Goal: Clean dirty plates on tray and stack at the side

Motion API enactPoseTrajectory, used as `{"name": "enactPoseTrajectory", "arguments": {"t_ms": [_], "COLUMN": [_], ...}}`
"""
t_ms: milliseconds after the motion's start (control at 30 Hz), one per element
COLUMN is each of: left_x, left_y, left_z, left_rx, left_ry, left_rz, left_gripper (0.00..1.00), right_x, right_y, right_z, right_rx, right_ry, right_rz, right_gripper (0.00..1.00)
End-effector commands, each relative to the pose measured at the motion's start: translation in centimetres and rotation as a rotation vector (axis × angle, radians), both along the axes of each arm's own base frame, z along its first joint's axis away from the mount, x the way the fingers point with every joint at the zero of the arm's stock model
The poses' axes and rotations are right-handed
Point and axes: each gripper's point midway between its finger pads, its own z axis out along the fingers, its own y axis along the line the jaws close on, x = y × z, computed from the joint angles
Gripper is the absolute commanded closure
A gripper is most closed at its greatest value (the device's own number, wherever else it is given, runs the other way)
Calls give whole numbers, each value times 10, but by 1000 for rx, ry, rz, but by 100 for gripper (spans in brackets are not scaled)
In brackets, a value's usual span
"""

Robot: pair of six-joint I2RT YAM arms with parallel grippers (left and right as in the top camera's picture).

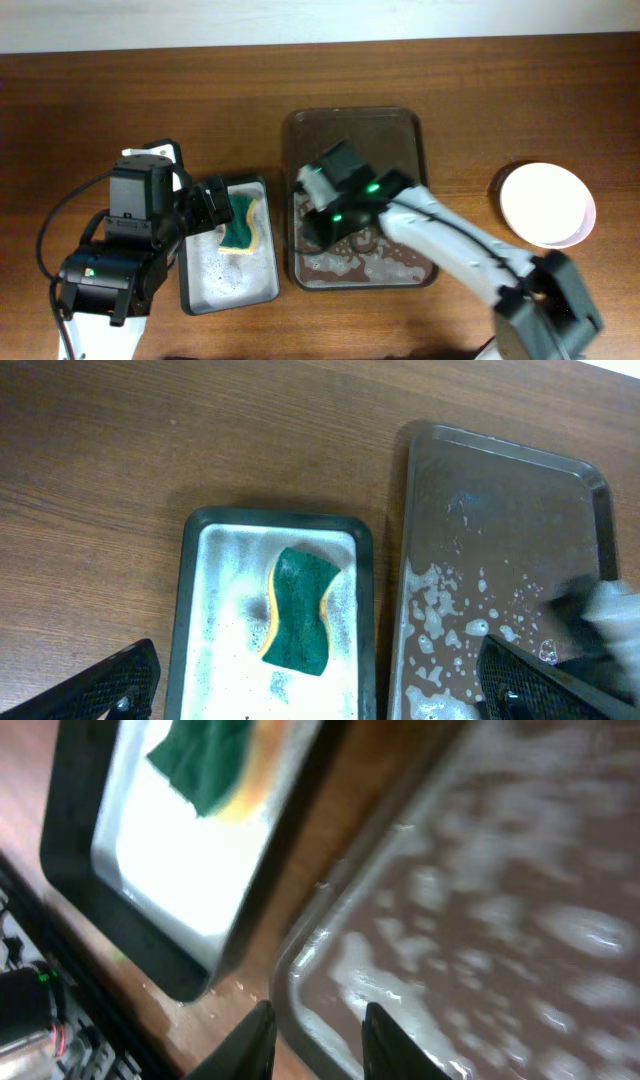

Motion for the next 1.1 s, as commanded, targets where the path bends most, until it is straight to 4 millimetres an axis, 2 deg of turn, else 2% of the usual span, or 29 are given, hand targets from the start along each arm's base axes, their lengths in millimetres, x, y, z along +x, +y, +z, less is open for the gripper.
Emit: {"name": "enactPoseTrajectory", "arguments": {"t_ms": [0, 33, 167, 300, 567, 700, 800, 1067], "left_x": [1, 1, 1, 1, 1, 1, 1, 1], "left_y": [4, 4, 4, 4, 4, 4, 4, 4], "left_z": [7, 7, 7, 7, 7, 7, 7, 7], "left_rx": [8, 8, 8, 8, 8, 8, 8, 8], "left_ry": [-23, -23, -22, -23, -23, -23, -23, -23], "left_rz": [13, 13, 13, 13, 13, 13, 13, 13], "left_gripper": [0, 0, 0, 1, 0, 0, 0, 0], "right_x": [0, 3, 8, 15, 18, 13, 22, 44], "right_y": [26, 36, 59, 64, 67, 75, 71, 82], "right_z": [-35, -47, -54, -51, -64, -66, -66, -52], "right_rx": [-88, -103, -47, -15, -19, -11, -18, 72], "right_ry": [-51, -84, -109, -94, -58, -59, -57, -101], "right_rz": [-30, -35, -51, -131, -212, -211, -309, -429], "right_gripper": [72, 72, 73, 78, 79, 96, 96, 96]}}
